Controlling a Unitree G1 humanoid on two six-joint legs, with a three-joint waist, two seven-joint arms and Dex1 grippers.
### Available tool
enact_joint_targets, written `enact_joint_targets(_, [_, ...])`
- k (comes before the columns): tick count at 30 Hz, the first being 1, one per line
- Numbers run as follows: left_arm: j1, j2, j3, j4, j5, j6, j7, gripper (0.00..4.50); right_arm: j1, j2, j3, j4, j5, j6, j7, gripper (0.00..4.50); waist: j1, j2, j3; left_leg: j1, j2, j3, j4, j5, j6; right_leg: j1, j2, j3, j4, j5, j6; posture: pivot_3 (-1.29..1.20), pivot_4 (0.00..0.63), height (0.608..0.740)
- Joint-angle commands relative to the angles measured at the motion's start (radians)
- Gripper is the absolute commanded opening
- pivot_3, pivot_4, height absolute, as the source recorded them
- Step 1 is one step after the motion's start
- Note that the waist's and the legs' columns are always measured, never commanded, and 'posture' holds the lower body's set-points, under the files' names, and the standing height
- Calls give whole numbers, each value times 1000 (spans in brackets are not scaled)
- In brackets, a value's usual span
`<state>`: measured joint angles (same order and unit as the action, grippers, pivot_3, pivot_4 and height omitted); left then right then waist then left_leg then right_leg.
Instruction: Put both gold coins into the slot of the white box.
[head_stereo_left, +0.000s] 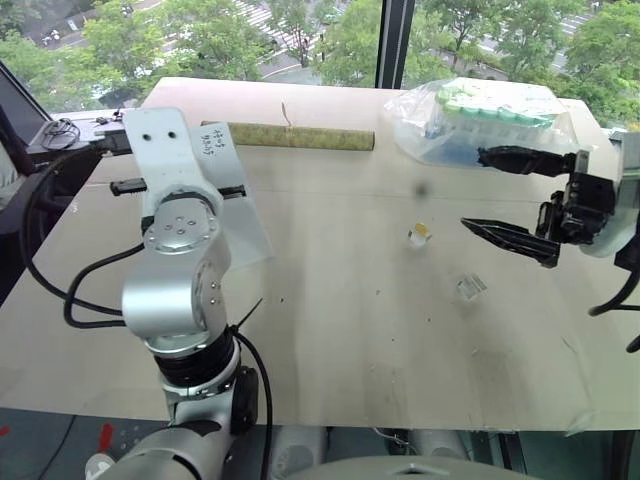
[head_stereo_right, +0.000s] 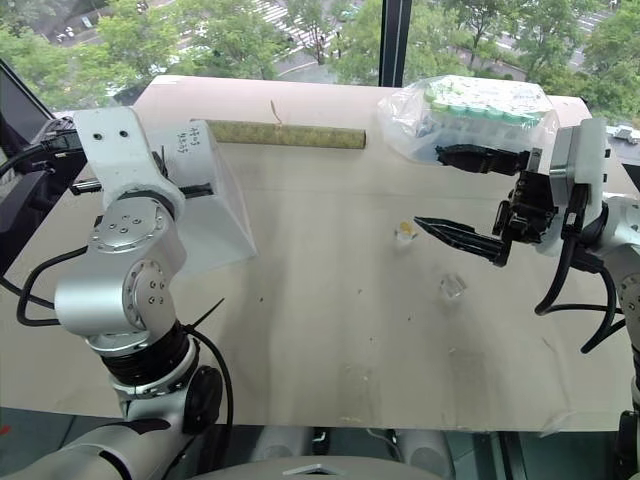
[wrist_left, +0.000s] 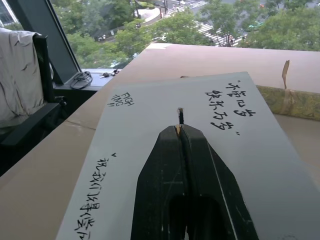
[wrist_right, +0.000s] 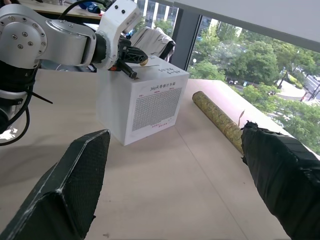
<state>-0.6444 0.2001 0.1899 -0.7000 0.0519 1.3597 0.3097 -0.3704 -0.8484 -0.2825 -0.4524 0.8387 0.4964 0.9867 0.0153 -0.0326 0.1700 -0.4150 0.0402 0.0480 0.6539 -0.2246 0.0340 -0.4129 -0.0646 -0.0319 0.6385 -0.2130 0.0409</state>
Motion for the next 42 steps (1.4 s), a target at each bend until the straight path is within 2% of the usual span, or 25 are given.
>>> enact_joint_targets(1, [-13,-16,-6,-20,25,14,-7,0,-4,-20,-39,-10,6,-12,12,4476,0,0,0,0,0,0,0,0,0,0,0,0,0,0,0,0,150,740])
enact_joint_targets(14, [-37,-36,20,30,54,-7,-46,0,-87,-31,-15,-37,35,64,-50,4476,0,0,0,0,0,0,1,0,0,0,0,0,1,0,0,0,150,740])
enact_joint_targets(23, [-44,-64,45,40,58,-6,-60,0,-80,-61,-51,31,30,46,14,4476,0,0,0,0,0,0,1,0,0,0,0,0,1,0,0,0,150,740])
enact_joint_targets(32, [-51,-61,68,60,83,-18,-50,0,-126,-70,-34,80,21,49,34,4476,0,0,0,0,0,0,1,0,0,0,0,0,1,0,0,0,150,740])
enact_joint_targets(33, [-45,-66,70,57,81,-23,-55,406,-129,-71,-34,85,20,50,38,4500,0,0,0,0,0,0,1,0,0,0,0,0,1,0,0,0,150,740])
enact_joint_targets(34, [-42,-73,74,54,79,-27,-57,513,-131,-72,-34,89,20,51,41,4500,0,0,0,0,0,0,1,0,0,0,0,0,1,0,0,0,150,740])
enact_joint_targets(36, [-41,-86,81,53,79,-29,-54,1061,-134,-74,-35,93,19,52,46,4500,0,0,0,0,0,0,1,0,0,0,0,0,1,0,0,0,150,740])
enact_joint_targets(37, [-38,-83,77,54,81,-44,-55,1607,-135,-77,-37,94,21,55,48,4500,0,0,0,0,0,0,1,0,0,0,0,0,1,0,0,0,150,740])
enact_joint_targets(39, [-39,-85,73,51,84,-54,-54,2253,-137,-82,-42,93,25,60,50,4500,0,0,0,0,0,0,1,0,0,0,0,0,1,0,0,0,150,740])
enact_joint_targets(42, [-33,-70,31,19,71,-82,-82,3582,-120,-78,-45,66,31,65,38,4500,0,0,0,0,0,0,1,0,0,0,0,0,1,0,0,0,150,740])
